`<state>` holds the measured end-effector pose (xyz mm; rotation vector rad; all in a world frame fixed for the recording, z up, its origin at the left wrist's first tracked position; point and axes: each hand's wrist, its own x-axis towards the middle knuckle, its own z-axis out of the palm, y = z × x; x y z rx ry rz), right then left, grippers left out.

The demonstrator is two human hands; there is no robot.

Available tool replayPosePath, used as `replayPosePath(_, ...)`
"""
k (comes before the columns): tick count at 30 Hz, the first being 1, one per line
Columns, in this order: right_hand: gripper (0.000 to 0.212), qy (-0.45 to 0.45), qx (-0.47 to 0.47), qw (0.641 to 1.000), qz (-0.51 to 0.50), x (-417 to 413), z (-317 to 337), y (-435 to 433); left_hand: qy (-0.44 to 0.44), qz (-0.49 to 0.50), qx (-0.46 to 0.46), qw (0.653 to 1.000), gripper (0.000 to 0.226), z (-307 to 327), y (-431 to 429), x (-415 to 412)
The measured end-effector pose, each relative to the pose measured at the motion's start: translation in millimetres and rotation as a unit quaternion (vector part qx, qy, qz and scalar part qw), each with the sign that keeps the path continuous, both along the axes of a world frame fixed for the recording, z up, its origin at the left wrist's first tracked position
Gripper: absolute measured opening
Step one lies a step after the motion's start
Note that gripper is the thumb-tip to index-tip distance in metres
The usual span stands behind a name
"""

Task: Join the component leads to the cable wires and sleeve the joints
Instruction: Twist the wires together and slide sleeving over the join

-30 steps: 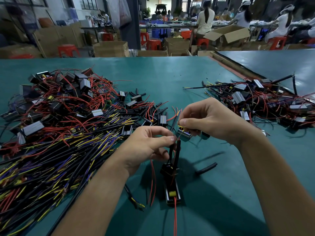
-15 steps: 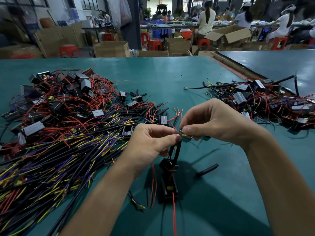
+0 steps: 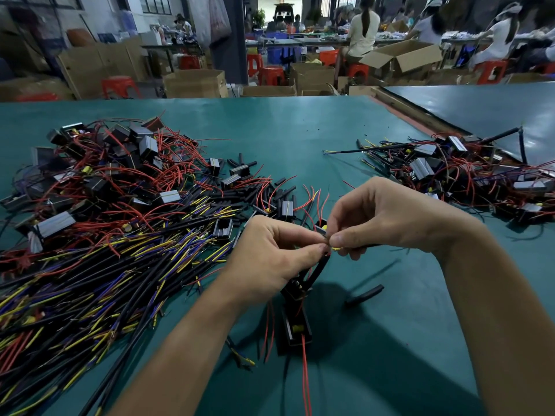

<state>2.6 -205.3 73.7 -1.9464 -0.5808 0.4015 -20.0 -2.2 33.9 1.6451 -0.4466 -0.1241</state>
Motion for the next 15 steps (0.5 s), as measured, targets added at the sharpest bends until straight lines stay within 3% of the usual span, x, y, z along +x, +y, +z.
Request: replayPosePath(15, 0.012, -0.010, -0.076, 0.997, 0.006, -1.2, -0.1, 5.4, 0.036, -0.028, 0.004, 0.999, 0.013, -3.6, 0.5, -0.3)
